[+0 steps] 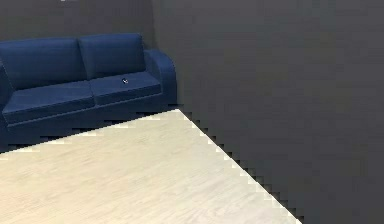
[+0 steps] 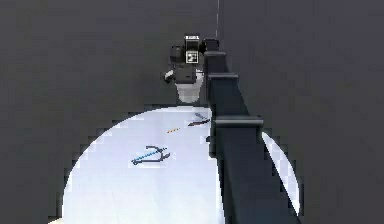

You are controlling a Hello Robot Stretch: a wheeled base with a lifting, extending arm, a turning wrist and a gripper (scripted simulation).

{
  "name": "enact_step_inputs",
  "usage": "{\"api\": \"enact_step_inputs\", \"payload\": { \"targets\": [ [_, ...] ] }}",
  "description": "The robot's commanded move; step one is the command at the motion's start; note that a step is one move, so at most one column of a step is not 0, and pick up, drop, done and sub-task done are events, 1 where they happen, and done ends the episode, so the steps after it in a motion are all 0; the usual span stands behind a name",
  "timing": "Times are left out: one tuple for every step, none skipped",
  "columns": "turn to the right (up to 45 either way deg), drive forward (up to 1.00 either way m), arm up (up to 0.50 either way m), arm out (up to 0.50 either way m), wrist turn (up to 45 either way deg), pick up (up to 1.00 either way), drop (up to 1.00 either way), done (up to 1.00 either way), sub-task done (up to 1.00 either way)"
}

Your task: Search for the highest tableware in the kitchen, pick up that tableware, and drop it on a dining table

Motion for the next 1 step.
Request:
{"api": "enact_step_inputs", "payload": {
  "targets": [
    [0.0, 0.0, -0.08, 0.0, 0.0, 0.0, 0.0, 0.0, 0.0]
  ]
}}
